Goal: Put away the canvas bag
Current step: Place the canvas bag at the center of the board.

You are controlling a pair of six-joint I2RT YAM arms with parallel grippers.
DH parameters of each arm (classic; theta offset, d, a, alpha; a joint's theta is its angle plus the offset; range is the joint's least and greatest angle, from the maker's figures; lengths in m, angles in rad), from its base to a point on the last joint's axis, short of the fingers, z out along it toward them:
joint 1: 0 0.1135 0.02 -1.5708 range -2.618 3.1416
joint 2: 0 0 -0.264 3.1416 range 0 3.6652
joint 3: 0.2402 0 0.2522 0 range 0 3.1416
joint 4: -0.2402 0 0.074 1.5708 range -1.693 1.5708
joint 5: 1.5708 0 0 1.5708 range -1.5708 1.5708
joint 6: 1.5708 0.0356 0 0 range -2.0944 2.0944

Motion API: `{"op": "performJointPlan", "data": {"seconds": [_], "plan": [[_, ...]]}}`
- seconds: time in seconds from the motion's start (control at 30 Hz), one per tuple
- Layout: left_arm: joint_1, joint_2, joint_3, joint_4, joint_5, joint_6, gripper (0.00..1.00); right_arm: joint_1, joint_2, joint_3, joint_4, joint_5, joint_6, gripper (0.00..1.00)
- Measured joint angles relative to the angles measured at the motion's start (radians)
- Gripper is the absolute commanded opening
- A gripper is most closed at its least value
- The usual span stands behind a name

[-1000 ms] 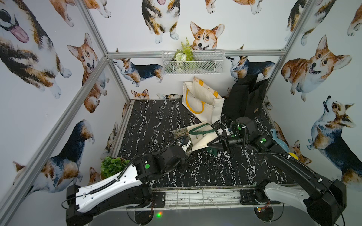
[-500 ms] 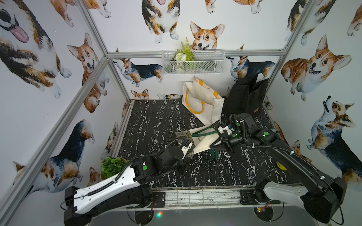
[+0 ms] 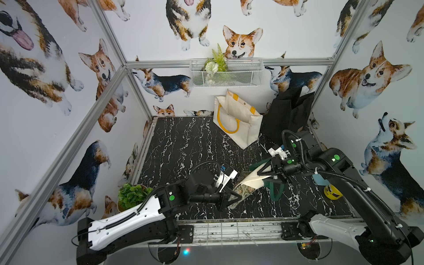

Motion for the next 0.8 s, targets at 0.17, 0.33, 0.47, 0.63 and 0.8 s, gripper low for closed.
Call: {"op": "performJointPlan", "data": {"seconds": [0.17,0.33,0.47,0.63,0.8], "plan": [[-0.005,0.005,0.006,0.111,0.026,-0.037,0.00,-0.033,0.009,0.180,0.027,-0.048,0.001,0.62],[-0.004,0.051,0.008,0.258,-0.021,-0.074,0.00,-0.049,0.038,0.405,0.032,-0.056,0.020,0.62],[-0.004,0.070,-0.084,0.372,-0.115,-0.182,0.00,-0.067,0.053,0.467,0.059,-0.062,0.049,0.62],[-0.004,0.073,-0.344,0.609,-0.237,-0.399,0.00,-0.093,0.039,0.392,0.077,-0.066,0.072,0.62],[-0.005,-0.037,-0.457,0.631,-0.348,-0.550,0.00,-0.099,0.001,0.272,0.112,-0.070,0.101,0.62]]}}
